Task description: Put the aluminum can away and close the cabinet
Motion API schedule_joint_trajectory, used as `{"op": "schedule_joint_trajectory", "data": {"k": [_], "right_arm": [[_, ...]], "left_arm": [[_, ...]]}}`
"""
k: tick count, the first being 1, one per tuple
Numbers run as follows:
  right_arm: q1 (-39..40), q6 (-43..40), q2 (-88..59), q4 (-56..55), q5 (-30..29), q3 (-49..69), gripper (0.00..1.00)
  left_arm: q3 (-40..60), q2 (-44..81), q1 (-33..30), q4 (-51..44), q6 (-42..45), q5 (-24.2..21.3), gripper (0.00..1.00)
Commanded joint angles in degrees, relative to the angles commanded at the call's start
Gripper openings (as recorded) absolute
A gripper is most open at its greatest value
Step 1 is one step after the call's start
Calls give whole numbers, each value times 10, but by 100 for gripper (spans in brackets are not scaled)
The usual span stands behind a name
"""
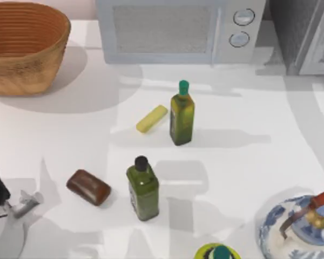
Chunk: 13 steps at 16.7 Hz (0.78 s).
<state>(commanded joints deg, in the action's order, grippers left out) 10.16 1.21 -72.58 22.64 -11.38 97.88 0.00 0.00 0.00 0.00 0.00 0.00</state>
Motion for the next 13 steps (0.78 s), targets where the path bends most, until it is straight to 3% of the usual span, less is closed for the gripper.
{"op": "schedule_joint_trajectory", "data": {"k": [9,13], "right_arm": [[3,0,-36,16,2,17,0],[-4,1,-95,48,8,80,0]], "left_arm": [[0,0,0,0,0,0,100],[0,0,0,0,0,0,100]]}}
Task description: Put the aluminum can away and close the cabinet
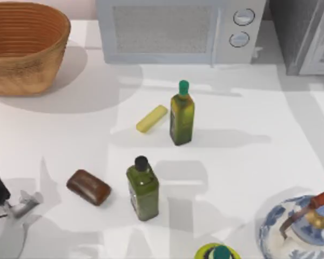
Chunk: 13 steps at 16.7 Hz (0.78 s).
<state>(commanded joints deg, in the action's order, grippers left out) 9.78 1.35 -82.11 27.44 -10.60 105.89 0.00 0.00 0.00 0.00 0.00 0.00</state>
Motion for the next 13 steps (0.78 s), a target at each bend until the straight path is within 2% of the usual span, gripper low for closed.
{"op": "schedule_joint_trajectory", "data": {"k": [3,9,13], "right_arm": [[-8,2,-92,30,7,109,0],[-27,5,-283,87,23,403,0],[-39,-1,-363,112,33,504,0]], "left_arm": [[0,0,0,0,0,0,100],[0,0,0,0,0,0,100],[0,0,0,0,0,0,100]]}}
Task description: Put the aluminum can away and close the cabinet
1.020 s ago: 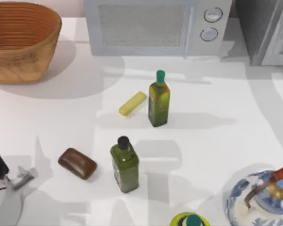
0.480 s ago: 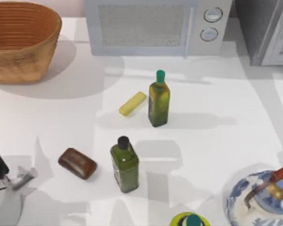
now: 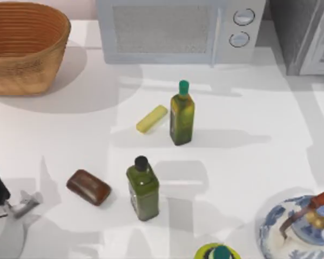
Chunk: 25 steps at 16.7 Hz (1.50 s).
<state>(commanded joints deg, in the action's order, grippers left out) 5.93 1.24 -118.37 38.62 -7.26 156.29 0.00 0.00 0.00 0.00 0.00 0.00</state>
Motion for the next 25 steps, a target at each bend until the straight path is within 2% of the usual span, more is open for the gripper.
{"op": "schedule_joint_trajectory", "data": {"k": [6,19,25], "right_arm": [[-2,-2,-12,3,2,15,0],[-2,-2,-12,3,2,15,98],[-2,-2,-12,3,2,15,100]], "left_arm": [[0,0,0,0,0,0,100],[0,0,0,0,0,0,100],[0,0,0,0,0,0,100]]}}
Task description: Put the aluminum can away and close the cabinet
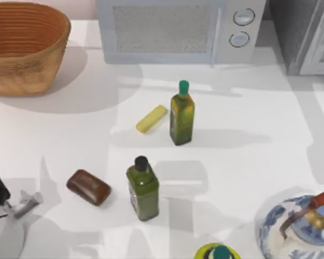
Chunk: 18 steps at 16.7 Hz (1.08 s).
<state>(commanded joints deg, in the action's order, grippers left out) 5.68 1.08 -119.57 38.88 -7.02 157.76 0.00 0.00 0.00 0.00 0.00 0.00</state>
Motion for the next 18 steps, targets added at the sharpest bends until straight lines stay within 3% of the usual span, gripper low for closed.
{"op": "schedule_joint_trajectory", "data": {"k": [5,9,14,18], "right_arm": [[1,-1,4,0,0,-6,100],[-5,-7,54,-10,1,-84,100],[-16,-10,213,-57,7,-299,100],[-25,-10,389,-116,18,-543,100]], "left_arm": [[0,0,0,0,0,0,100],[0,0,0,0,0,0,100],[0,0,0,0,0,0,100],[0,0,0,0,0,0,100]]}}
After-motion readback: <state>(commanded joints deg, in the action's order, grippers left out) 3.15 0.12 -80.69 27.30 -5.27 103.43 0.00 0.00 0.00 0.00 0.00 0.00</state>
